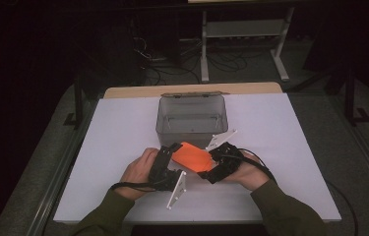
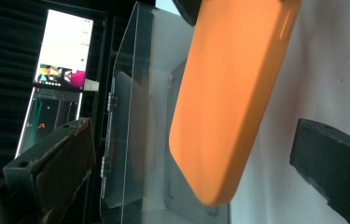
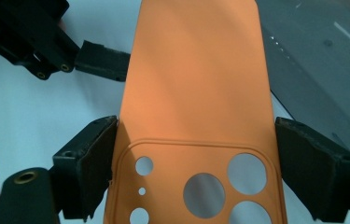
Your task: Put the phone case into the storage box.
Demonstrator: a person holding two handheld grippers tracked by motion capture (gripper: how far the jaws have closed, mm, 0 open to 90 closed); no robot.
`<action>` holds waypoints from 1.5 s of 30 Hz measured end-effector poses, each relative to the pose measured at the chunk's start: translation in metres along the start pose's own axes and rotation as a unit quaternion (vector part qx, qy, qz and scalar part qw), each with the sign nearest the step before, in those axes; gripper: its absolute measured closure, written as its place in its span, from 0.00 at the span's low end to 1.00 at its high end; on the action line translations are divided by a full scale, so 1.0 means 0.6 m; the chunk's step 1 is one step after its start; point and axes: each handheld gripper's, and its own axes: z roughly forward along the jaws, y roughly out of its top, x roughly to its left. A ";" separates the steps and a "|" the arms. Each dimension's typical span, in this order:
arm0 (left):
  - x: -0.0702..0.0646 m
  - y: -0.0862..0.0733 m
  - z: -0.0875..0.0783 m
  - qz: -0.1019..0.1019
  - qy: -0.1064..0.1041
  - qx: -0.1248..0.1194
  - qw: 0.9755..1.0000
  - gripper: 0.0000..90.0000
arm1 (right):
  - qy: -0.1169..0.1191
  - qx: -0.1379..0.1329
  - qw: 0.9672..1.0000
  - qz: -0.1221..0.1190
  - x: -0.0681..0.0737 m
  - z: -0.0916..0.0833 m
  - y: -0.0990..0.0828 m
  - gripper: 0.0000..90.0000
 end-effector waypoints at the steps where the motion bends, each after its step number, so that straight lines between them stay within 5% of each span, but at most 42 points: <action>1: 0.000 0.000 0.000 -0.001 0.001 0.000 1.000 0.00 | 0.001 0.001 1.000 0.000 0.000 0.001 0.001 0.17; 20: -0.007 0.007 0.003 0.006 0.010 -0.007 1.000 0.00 | 0.015 0.000 1.000 -0.011 0.007 0.019 0.029 0.17; 45: -0.017 0.005 0.003 0.041 0.036 -0.015 0.998 0.21 | 0.016 -0.002 1.000 -0.006 0.006 0.015 0.031 0.17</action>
